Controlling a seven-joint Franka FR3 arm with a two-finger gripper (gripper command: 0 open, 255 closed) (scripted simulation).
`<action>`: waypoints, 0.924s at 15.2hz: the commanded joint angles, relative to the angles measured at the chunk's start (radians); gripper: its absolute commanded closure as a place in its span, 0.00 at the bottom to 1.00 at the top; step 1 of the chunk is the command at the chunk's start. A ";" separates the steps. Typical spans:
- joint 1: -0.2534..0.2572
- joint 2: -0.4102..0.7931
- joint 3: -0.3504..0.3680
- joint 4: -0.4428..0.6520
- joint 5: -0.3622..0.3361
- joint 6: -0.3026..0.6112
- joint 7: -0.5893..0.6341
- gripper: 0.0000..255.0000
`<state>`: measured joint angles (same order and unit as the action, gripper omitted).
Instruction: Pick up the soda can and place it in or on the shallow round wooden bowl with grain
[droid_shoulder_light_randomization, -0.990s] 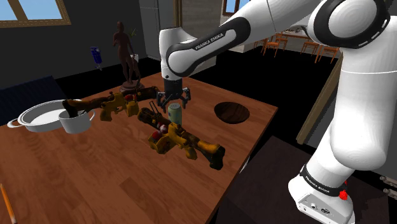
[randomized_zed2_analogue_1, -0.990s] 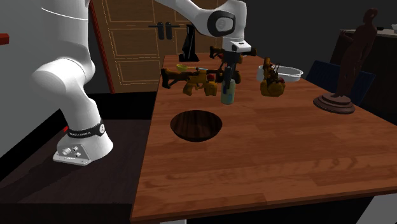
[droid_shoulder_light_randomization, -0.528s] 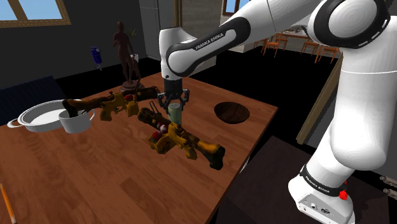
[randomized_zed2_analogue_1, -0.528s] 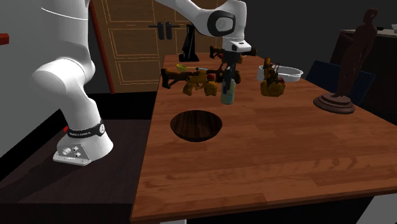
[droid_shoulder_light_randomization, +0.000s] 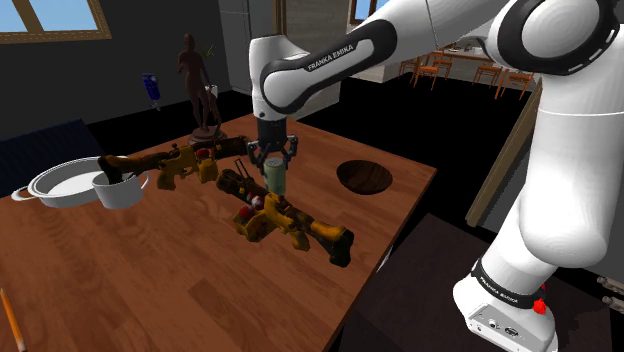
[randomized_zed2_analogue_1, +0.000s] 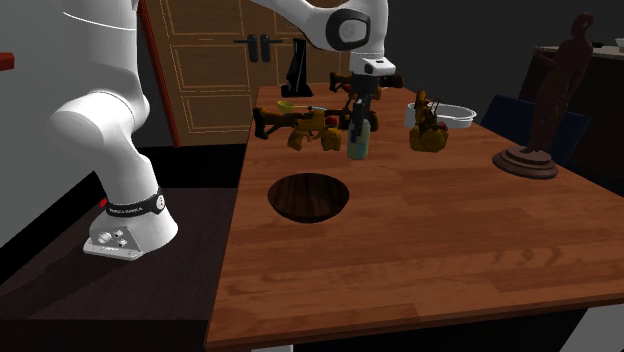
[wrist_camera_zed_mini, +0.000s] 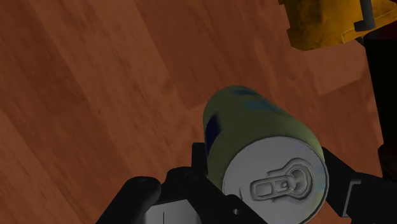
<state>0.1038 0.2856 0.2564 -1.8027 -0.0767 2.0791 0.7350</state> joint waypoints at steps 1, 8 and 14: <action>-0.002 -0.009 0.000 0.016 0.003 -0.025 -0.004 1.00; -0.003 -0.037 0.003 0.074 0.013 -0.110 -0.010 1.00; -0.003 -0.053 0.005 0.135 0.018 -0.185 -0.014 1.00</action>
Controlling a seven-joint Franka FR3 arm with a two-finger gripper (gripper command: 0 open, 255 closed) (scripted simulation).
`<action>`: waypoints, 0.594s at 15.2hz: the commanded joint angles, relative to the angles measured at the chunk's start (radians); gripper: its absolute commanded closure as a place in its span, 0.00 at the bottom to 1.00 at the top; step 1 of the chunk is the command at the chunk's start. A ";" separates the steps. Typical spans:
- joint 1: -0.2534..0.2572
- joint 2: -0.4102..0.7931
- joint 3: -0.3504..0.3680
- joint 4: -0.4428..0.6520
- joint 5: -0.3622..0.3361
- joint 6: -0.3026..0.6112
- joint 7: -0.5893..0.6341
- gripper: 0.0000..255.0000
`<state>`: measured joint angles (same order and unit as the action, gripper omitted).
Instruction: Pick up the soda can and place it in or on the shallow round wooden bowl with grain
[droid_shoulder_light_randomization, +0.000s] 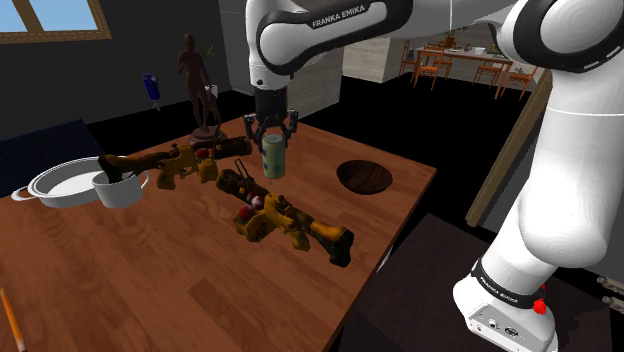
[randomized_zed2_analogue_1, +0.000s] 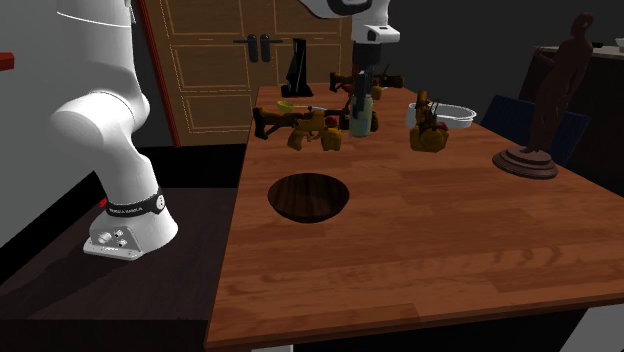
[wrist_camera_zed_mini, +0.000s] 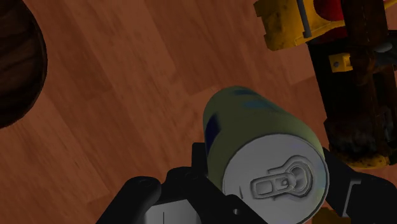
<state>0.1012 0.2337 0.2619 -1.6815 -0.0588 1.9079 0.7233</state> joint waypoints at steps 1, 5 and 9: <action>-0.001 -0.003 0.000 0.024 0.001 -0.027 -0.002 1.00; 0.000 -0.008 0.001 0.068 0.003 -0.075 -0.004 1.00; -0.053 -0.139 -0.023 -0.087 0.040 -0.047 -0.084 1.00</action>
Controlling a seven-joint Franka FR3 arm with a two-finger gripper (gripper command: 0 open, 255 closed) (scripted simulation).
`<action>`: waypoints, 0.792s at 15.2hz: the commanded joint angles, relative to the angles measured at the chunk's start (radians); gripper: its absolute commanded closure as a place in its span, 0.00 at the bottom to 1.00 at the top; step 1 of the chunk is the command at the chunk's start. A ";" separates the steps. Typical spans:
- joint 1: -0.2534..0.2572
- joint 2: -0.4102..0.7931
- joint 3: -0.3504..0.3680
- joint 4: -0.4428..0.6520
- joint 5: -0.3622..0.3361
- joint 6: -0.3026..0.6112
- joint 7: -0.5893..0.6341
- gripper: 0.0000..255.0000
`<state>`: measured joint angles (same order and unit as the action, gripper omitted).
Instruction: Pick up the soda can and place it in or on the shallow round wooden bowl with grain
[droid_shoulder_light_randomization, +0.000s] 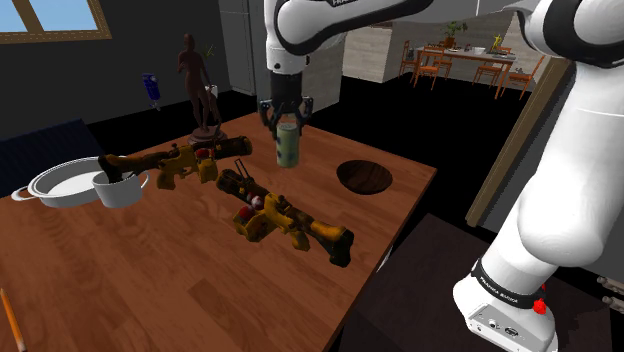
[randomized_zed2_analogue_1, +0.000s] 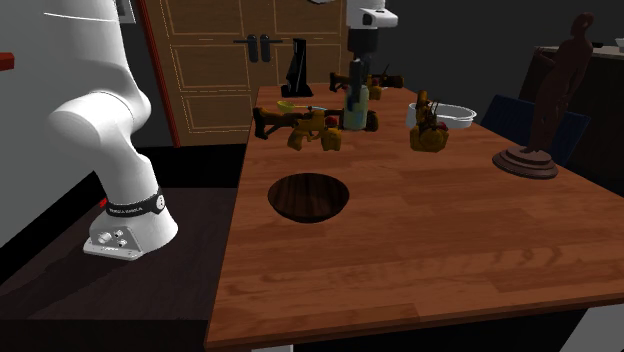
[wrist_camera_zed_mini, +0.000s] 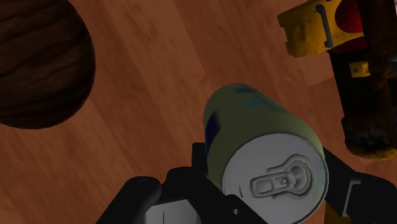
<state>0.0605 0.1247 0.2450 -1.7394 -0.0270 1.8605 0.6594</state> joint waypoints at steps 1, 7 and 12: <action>-0.023 -0.061 -0.014 -0.063 0.017 0.004 -0.041 1.00; -0.082 -0.230 -0.075 -0.237 0.051 0.013 -0.172 1.00; -0.125 -0.350 -0.139 -0.347 0.057 0.002 -0.281 1.00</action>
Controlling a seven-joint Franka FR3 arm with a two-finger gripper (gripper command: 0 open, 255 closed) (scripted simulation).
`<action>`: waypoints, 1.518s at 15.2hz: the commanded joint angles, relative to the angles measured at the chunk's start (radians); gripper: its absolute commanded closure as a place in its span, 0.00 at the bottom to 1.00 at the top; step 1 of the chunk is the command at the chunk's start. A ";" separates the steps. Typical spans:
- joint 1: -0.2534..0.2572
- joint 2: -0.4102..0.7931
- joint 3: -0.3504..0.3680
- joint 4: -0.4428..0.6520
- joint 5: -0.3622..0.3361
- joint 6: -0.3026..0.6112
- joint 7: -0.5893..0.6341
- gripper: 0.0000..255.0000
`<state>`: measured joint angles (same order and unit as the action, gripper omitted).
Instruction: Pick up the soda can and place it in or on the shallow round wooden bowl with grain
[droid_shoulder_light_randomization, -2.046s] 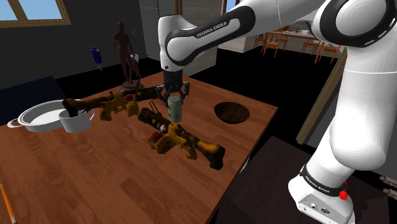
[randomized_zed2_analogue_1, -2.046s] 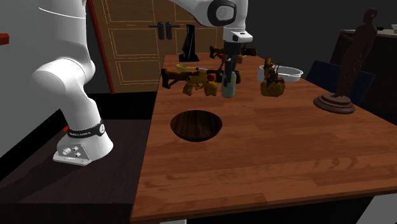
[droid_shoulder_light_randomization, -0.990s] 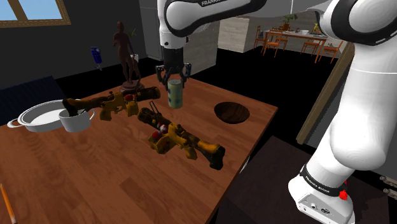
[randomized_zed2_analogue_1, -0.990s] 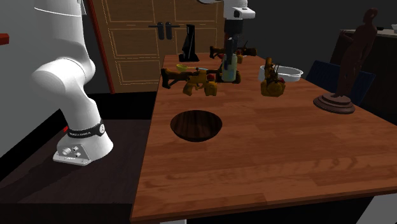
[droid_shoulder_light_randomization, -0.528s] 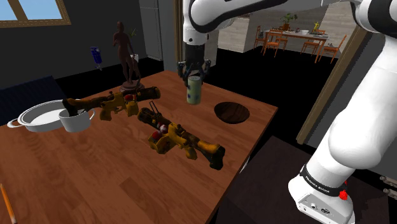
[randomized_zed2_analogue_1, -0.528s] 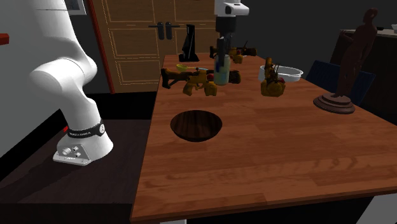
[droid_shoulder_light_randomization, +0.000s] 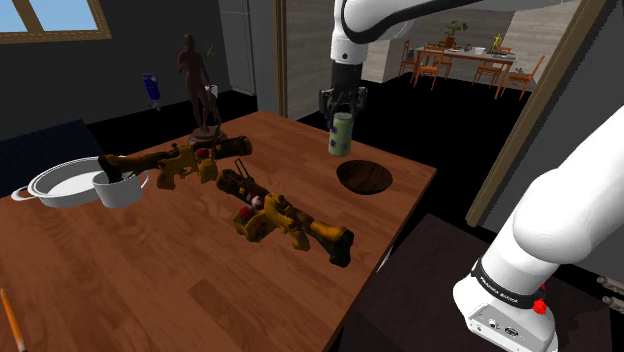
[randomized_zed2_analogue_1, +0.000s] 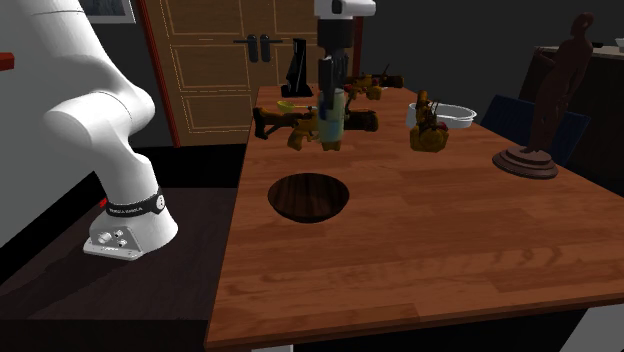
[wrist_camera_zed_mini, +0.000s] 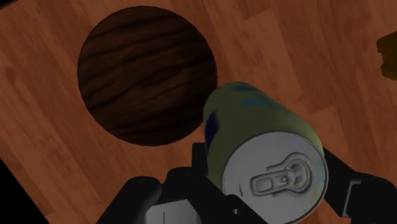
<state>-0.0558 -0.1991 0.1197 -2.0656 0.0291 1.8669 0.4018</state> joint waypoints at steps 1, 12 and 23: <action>-0.017 -0.048 -0.027 -0.040 -0.001 -0.008 -0.046 1.00; -0.068 -0.152 -0.115 -0.186 -0.023 0.033 -0.176 1.00; -0.068 -0.116 -0.114 -0.303 -0.022 0.186 -0.176 1.00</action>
<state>-0.1247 -0.3183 0.0038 -2.3561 0.0064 2.0356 0.2235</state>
